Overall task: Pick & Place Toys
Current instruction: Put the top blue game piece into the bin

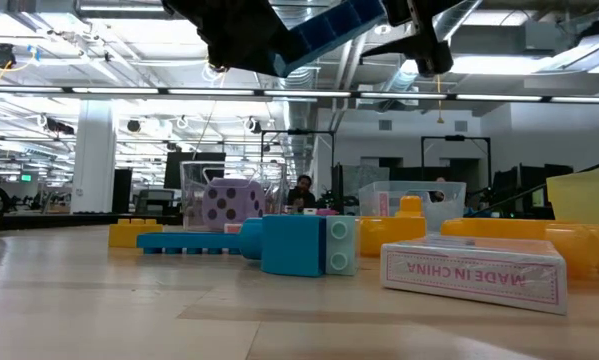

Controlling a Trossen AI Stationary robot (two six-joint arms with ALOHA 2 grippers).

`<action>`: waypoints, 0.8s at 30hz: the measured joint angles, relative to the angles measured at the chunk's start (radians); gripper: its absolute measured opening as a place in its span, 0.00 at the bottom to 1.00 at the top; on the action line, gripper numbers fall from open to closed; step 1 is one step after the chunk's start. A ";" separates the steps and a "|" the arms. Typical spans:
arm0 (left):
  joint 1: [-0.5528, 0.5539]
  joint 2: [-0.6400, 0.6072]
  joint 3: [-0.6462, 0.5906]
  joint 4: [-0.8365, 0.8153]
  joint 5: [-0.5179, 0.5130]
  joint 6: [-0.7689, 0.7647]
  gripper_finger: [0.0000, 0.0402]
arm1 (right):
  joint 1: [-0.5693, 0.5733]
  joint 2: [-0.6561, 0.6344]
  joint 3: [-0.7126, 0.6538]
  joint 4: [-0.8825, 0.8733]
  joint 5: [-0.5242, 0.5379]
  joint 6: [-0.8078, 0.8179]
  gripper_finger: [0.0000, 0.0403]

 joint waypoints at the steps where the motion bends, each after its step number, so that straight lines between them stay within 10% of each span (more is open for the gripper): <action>1: 0.000 0.000 0.000 0.000 -0.001 0.000 0.67 | 0.001 0.000 0.000 0.000 -0.001 0.000 0.70; 15: 0.000 0.000 0.000 -0.002 -0.004 0.002 0.68 | 0.001 0.000 0.000 -0.001 -0.003 -0.013 0.33; 24: -0.007 0.000 0.001 -0.103 -0.005 -0.048 0.78 | 0.002 0.000 0.001 -0.004 -0.003 -0.027 0.33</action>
